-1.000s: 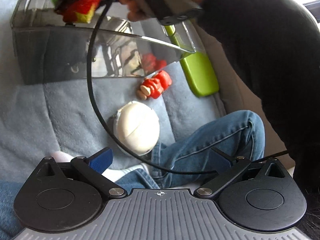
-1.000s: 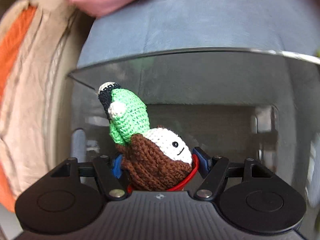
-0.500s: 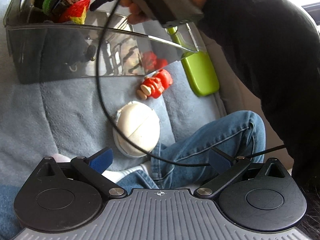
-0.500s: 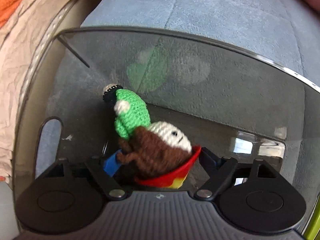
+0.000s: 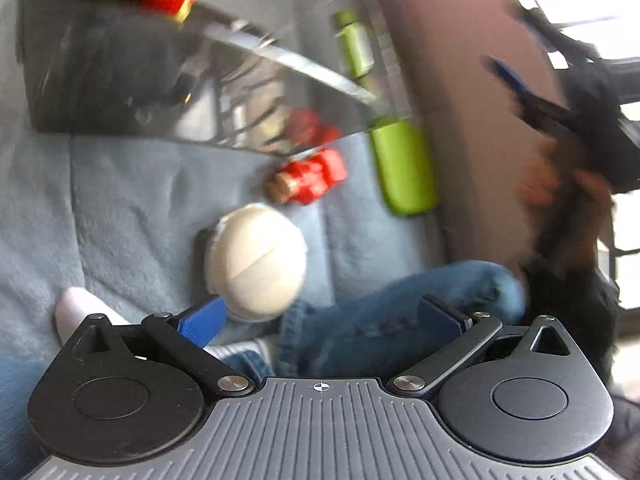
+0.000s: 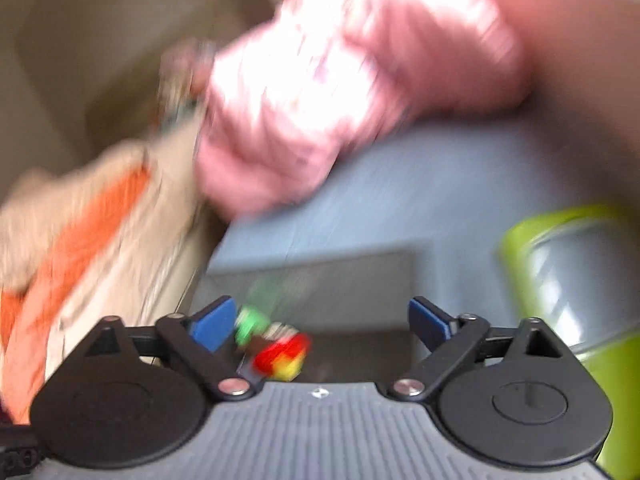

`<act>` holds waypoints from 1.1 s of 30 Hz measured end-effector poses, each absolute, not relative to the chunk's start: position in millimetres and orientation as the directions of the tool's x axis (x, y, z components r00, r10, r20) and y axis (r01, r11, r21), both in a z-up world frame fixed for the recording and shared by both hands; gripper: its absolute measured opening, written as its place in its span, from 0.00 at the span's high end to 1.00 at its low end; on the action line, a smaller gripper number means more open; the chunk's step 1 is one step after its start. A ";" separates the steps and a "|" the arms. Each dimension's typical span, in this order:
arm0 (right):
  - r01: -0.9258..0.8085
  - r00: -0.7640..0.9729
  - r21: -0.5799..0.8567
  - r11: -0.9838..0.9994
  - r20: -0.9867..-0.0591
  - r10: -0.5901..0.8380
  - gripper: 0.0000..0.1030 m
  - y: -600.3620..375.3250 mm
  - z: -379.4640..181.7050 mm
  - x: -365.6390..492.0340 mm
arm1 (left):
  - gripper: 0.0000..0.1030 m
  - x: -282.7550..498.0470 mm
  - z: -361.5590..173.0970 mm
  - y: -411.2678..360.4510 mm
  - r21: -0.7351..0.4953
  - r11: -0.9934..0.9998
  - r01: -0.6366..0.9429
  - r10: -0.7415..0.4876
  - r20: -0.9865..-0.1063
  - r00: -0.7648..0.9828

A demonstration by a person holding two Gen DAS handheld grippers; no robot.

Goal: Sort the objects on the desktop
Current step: 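Carry the crocheted doll with the right gripper and release it into the box, then approach the cream round pouch with the left gripper and close on it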

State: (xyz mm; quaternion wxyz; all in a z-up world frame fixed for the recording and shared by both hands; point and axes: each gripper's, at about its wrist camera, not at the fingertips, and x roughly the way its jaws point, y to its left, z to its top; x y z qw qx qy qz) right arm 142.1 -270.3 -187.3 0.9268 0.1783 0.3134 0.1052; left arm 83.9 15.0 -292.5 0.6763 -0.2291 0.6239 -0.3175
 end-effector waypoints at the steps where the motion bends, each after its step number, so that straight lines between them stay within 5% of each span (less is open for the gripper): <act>1: -0.065 0.819 0.415 0.908 -0.497 0.286 0.03 -288.7 -185.6 123.7 | 0.00 85.2 -300.9 6.1 -0.680 0.723 0.125 -0.686 -0.727 0.011; 4: -0.024 0.877 0.509 0.860 -0.403 0.263 0.03 -330.0 -204.8 89.9 | 0.00 90.2 -326.0 -16.8 -0.622 0.780 0.067 -0.621 -0.783 -0.031; 12: -0.021 0.854 0.759 0.651 -0.325 0.406 0.03 -373.2 -245.4 81.4 | 0.00 89.9 -362.4 -38.1 -0.519 0.855 -0.025 -0.519 -0.855 -0.003; 22: -0.042 0.825 0.873 0.485 -0.244 0.510 0.00 -393.4 -258.0 76.1 | 0.00 97.7 -361.7 -55.6 -0.664 0.743 -0.088 -0.663 -0.748 0.045; 29: -0.040 0.817 0.867 0.497 -0.258 0.516 0.00 -390.2 -259.0 74.7 | 0.00 99.4 -387.7 -73.3 -0.607 0.790 -0.089 -0.608 -0.794 0.017; 33: -0.029 0.809 0.858 0.513 -0.281 0.516 0.00 -388.0 -261.5 75.9 | 0.00 99.0 -384.7 -67.5 -0.698 0.712 -0.079 -0.695 -0.716 0.065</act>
